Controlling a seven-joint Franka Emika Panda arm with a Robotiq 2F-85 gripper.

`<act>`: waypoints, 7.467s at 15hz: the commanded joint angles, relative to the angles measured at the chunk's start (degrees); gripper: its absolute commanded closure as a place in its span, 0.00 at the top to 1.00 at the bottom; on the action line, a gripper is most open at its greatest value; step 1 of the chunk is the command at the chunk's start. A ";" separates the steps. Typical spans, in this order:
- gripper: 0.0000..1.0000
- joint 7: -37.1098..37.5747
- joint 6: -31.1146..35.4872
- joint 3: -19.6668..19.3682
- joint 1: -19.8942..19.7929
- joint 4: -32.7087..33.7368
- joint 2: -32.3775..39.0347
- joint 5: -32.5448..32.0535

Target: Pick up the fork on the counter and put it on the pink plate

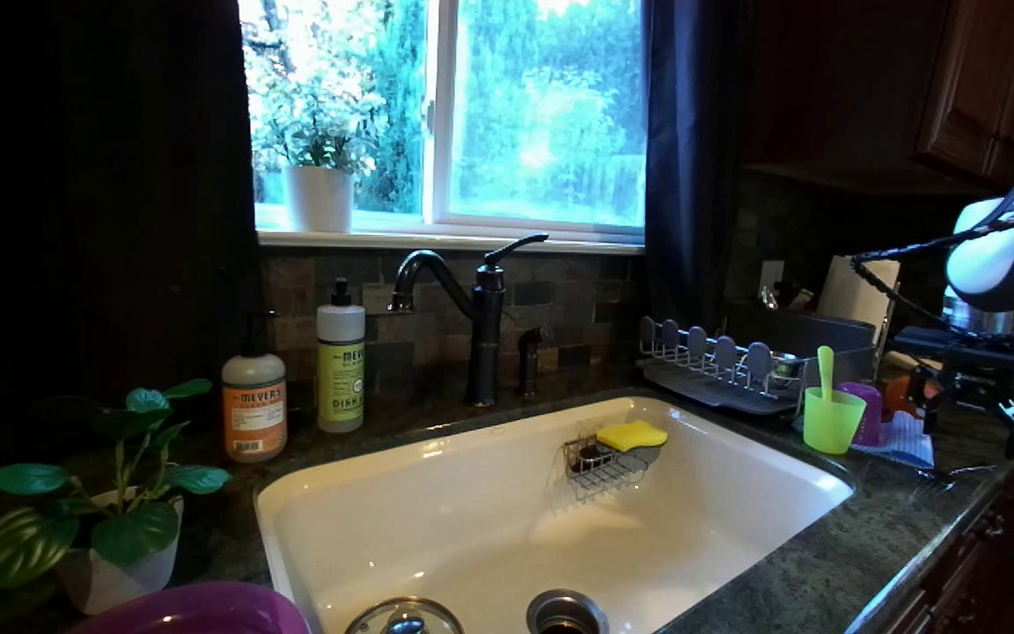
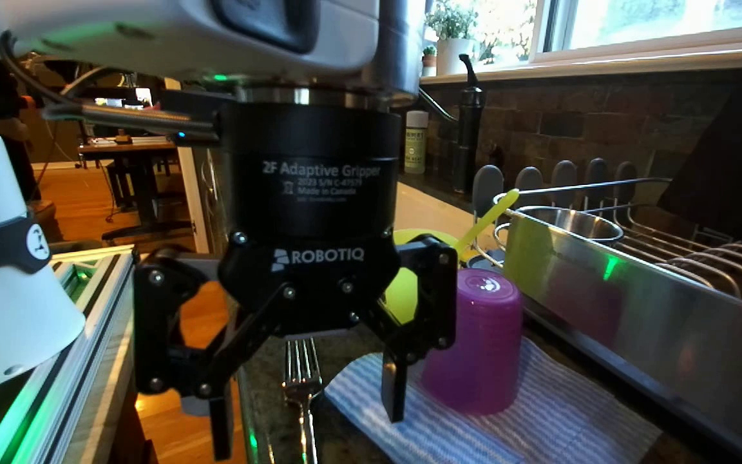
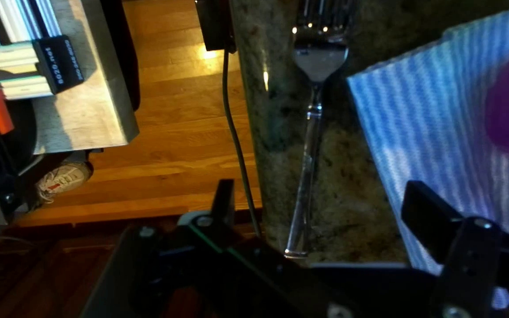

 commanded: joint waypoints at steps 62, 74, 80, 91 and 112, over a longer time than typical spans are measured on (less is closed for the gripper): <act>0.09 -29.01 -11.82 16.47 12.26 0.09 -27.63 21.97; 0.02 -51.11 -1.56 15.00 31.62 18.16 -3.04 41.49; 0.02 -63.18 -4.80 24.11 39.06 33.27 12.43 58.46; 0.02 -68.63 -12.53 30.89 38.38 42.77 20.49 59.75; 0.02 -75.83 -65.80 39.43 57.10 102.34 63.17 31.35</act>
